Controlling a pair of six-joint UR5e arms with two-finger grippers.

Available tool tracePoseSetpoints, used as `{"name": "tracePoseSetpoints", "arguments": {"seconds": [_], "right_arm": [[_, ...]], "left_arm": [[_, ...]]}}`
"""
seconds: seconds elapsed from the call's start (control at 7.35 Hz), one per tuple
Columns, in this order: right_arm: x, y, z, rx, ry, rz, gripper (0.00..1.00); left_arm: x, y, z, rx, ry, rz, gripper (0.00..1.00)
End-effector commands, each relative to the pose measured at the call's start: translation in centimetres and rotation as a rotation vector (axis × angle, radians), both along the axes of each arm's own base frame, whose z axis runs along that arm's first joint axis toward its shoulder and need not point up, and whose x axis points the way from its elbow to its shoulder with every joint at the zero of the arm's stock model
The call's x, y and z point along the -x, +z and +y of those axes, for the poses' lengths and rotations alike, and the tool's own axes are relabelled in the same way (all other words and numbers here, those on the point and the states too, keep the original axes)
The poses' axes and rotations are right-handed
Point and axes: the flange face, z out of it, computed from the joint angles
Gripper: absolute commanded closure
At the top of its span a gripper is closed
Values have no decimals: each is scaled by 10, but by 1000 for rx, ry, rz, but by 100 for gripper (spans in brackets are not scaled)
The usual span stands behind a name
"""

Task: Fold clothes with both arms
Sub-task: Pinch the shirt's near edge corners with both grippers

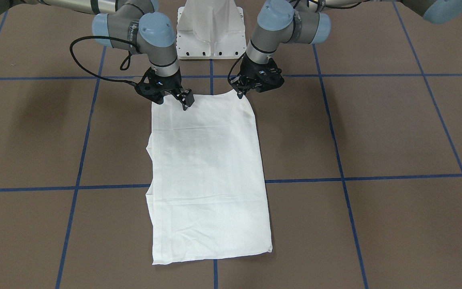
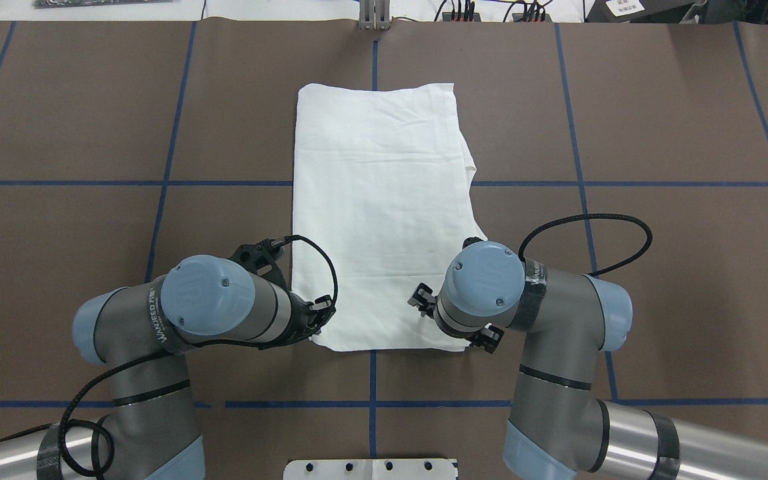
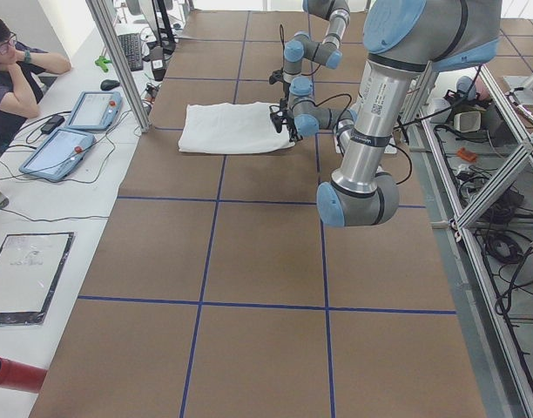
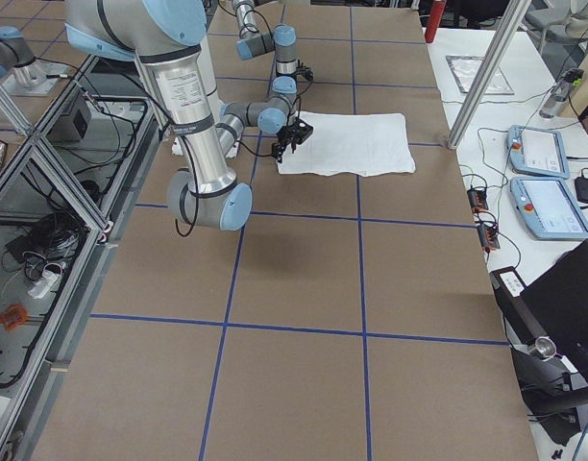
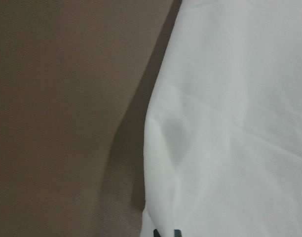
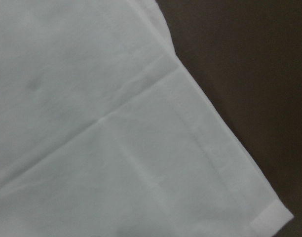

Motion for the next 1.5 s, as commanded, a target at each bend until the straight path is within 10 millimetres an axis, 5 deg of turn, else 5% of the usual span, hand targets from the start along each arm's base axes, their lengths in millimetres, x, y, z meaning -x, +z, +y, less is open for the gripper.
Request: {"name": "tracePoseSetpoints", "arguments": {"seconds": [0.0,1.22,1.36], "right_arm": [[-4,7,2,12,7,28,0],[3,13,13,17,-11,37,0],[3,14,13,17,-11,38,10]], "left_arm": [[0,0,1,0,2,1,100],[0,-5,-1,-5,-4,9,100],[0,-3,-1,-4,-4,6,100]]}}
